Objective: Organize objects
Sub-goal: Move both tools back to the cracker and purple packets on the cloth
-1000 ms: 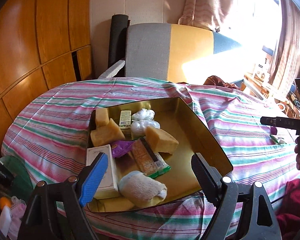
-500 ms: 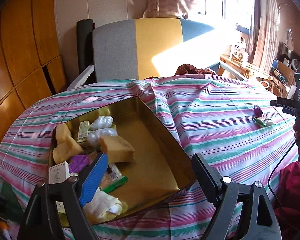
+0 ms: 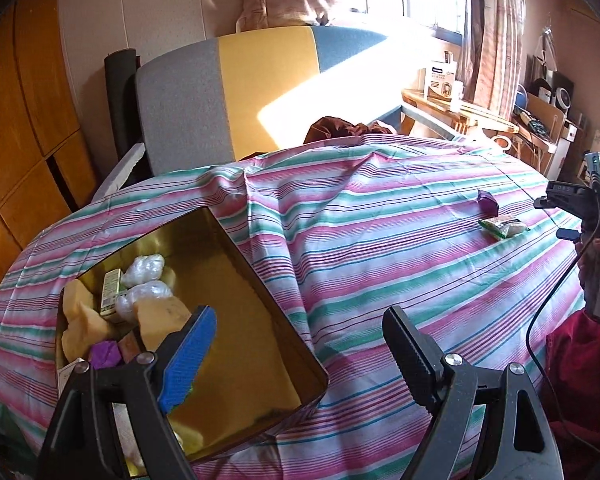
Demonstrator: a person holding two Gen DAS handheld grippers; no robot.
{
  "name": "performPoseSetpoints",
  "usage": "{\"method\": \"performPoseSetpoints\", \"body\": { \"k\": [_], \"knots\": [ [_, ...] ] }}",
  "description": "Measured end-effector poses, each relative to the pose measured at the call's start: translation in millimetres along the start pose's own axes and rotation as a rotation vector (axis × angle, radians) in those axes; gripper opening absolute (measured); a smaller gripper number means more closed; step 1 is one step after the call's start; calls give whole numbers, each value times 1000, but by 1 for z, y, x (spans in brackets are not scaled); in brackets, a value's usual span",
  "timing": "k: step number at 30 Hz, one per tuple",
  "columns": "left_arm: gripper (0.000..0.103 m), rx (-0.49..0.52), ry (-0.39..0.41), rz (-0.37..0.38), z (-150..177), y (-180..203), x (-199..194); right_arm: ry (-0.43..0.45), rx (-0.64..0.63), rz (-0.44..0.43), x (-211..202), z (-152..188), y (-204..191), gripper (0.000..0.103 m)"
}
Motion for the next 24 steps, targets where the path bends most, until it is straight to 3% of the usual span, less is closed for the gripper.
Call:
{"method": "performPoseSetpoints", "body": {
  "k": [11, 20, 24],
  "knots": [
    [85, 112, -17, 128, -26, 72, 41, 60, 152, -14, -15, -7, 25, 78],
    [77, 267, -63, 285, -62, 165, 105, 64, 267, -96, -21, -9, 42, 79],
    [78, 381, -35, 369, -74, 221, 126, 54, 303, -136, -20, -9, 45, 79]
  ]
}}
Point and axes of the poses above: each gripper's, at about its wrist camera, not at the fingertips, and x roughly the way its jaws point, y to its right, z to its underside, the point moved 5 cm from there along x, roughly the way its jaws point, and after that the axes turned 3 degrees about -x, right-handed, at the moved point
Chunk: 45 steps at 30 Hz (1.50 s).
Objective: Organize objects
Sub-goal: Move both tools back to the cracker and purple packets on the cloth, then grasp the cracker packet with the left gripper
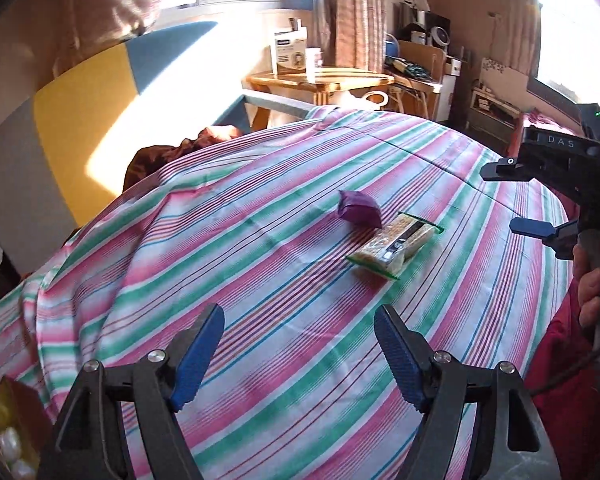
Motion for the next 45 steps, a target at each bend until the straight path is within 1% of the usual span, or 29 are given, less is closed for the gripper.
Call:
{"method": "performPoseSetpoints", "body": {
  "k": [3, 5, 8, 12, 14, 16, 17, 19, 20, 21, 22, 24, 25, 26, 29, 32, 34, 37, 39, 42, 43, 45],
  "knots": [
    [79, 87, -17, 54, -19, 26, 29, -13, 11, -27, 1, 1, -1, 79],
    [81, 132, -31, 85, -29, 40, 47, -15, 9, -39, 0, 2, -2, 79],
    [82, 174, -55, 117, -40, 56, 73, -20, 9, -59, 0, 3, -5, 79],
    [82, 227, -95, 131, -47, 73, 105, -33, 4, -74, 2, 6, -7, 79],
    [82, 243, -111, 145, -49, 80, 117, -39, 2, -81, 4, 7, -9, 79],
    [82, 255, -129, 141, -50, 84, 130, -40, 0, -80, 4, 7, -9, 79],
    [82, 254, -148, 150, -48, 86, 136, -40, -1, -79, 4, 7, -9, 79],
    [58, 240, -179, 161, -42, 85, 142, -41, -3, -71, 5, 8, -9, 79],
    [39, 220, -180, 163, -39, 83, 140, -45, -3, -69, 6, 8, -8, 79],
    [37, 197, -170, 178, -37, 81, 134, -50, -3, -67, 7, 9, -8, 79],
    [37, 184, -158, 183, -32, 79, 126, -53, -6, -66, 8, 9, -9, 79],
    [36, 159, -136, 170, -22, 71, 109, -58, -17, -68, 9, 10, -10, 79],
    [36, 129, -136, 169, -14, 65, 99, -60, -24, -70, 9, 10, -12, 79],
    [36, 98, -140, 151, -5, 57, 89, -63, -33, -67, 10, 11, -13, 79],
    [36, 3, -154, 75, 27, 30, 60, -99, -62, -69, 16, 16, -19, 79],
    [36, -82, -156, -33, 64, 0, 30, -141, -116, -64, 23, 23, -28, 79],
    [36, -148, -156, -75, 89, -19, 12, -163, -161, -61, 28, 29, -36, 79],
    [36, -221, -127, -131, 115, -39, -14, -213, -233, -54, 36, 41, -47, 79],
    [36, -266, -117, -134, 123, -50, -19, -238, -287, -36, 40, 50, -54, 79],
    [37, -287, -114, -132, 125, -55, -16, -281, -359, -20, 45, 60, -67, 79],
    [37, -284, -113, -132, 123, -55, -13, -293, -399, -10, 47, 63, -73, 79],
    [38, -273, -103, -137, 123, -52, -11, -303, -525, 20, 53, 64, -89, 79]
  ]
}}
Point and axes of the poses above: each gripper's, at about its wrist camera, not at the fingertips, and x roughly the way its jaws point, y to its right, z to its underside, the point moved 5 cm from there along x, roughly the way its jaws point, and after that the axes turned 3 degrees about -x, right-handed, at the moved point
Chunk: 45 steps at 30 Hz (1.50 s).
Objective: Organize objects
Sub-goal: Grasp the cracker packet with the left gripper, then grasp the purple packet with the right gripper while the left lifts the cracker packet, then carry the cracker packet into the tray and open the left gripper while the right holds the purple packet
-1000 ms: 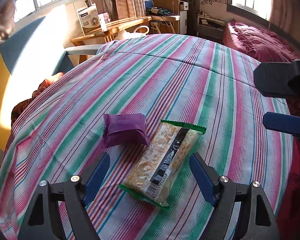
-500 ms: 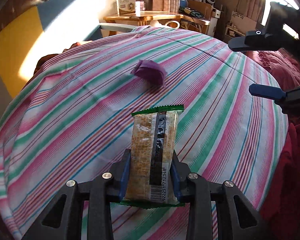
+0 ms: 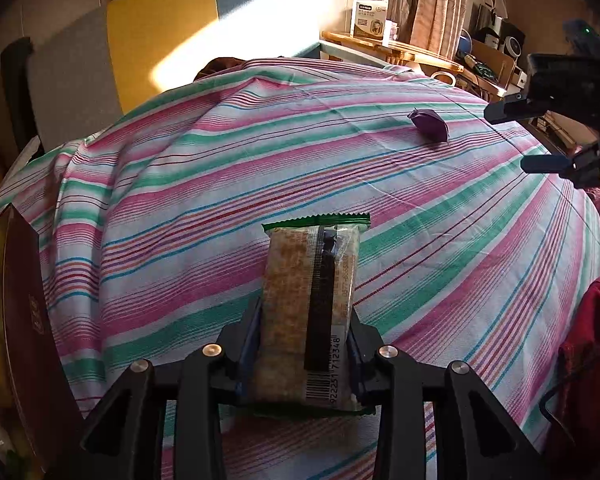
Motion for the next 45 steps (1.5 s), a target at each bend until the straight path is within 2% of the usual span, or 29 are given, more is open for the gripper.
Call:
{"method": "performPoseSetpoints", "body": {
  "k": [8, 15, 17, 18, 19, 22, 25, 29, 33, 40, 45],
  "knots": [
    [38, -25, 32, 35, 0, -4, 1, -66, -484, 247, 59, -55, -30, 79],
    [39, -50, 40, 62, -1, -7, 3, -157, -595, 296, 105, -77, -25, 79],
    [40, -56, 43, 68, -1, -8, 3, -179, -599, 303, 115, -78, -21, 76],
    [40, -57, 43, 70, -1, -8, 3, -178, -593, 313, 118, -78, -19, 54],
    [40, -58, 44, 70, -1, -8, 3, -168, -572, 299, 118, -78, -17, 39],
    [40, -55, 51, 67, 0, -7, 2, -161, -528, 257, 112, -69, -21, 37],
    [40, -50, 53, 61, 0, -6, 2, -179, -536, 233, 105, -45, -35, 37],
    [39, -50, 49, 59, -1, -7, 1, -204, -505, 160, 93, -6, -58, 37],
    [36, -67, 32, 35, 0, -12, -8, -195, -500, 113, 78, 26, -81, 37],
    [36, -86, 108, 5, -1, -27, -59, -128, -525, 11, 61, 58, -118, 37],
    [36, -103, 151, -39, 3, -45, -93, -108, -596, 10, 64, 80, -132, 37]
  ]
}}
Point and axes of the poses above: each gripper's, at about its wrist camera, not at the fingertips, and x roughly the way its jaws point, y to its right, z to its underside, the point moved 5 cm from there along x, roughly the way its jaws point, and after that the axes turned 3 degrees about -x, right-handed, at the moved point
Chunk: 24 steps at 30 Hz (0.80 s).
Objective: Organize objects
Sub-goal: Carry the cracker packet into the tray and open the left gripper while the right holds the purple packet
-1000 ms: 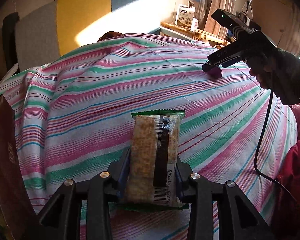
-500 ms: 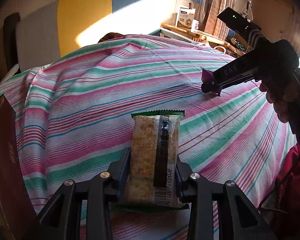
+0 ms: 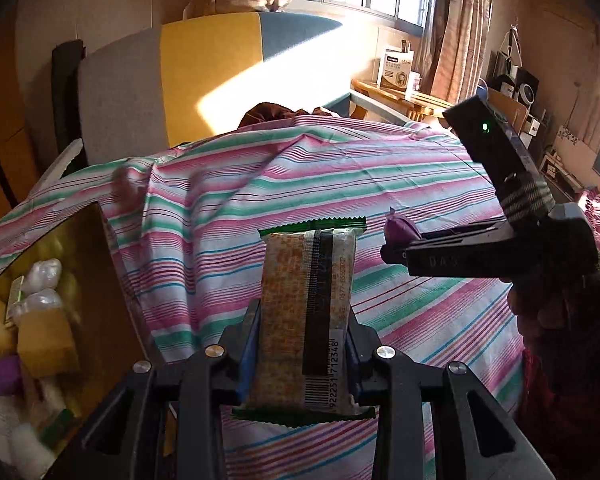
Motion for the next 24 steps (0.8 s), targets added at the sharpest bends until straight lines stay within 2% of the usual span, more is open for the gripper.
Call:
{"method": "performPoseSetpoints", "body": {
  "k": [12, 24],
  "knots": [
    [36, -102, 69, -104, 10, -59, -54, -8, -72, 27, 12, 8, -8, 37],
    [36, -178, 64, -168, 32, -98, -73, -13, -103, 56, 15, 9, -11, 37]
  ]
}}
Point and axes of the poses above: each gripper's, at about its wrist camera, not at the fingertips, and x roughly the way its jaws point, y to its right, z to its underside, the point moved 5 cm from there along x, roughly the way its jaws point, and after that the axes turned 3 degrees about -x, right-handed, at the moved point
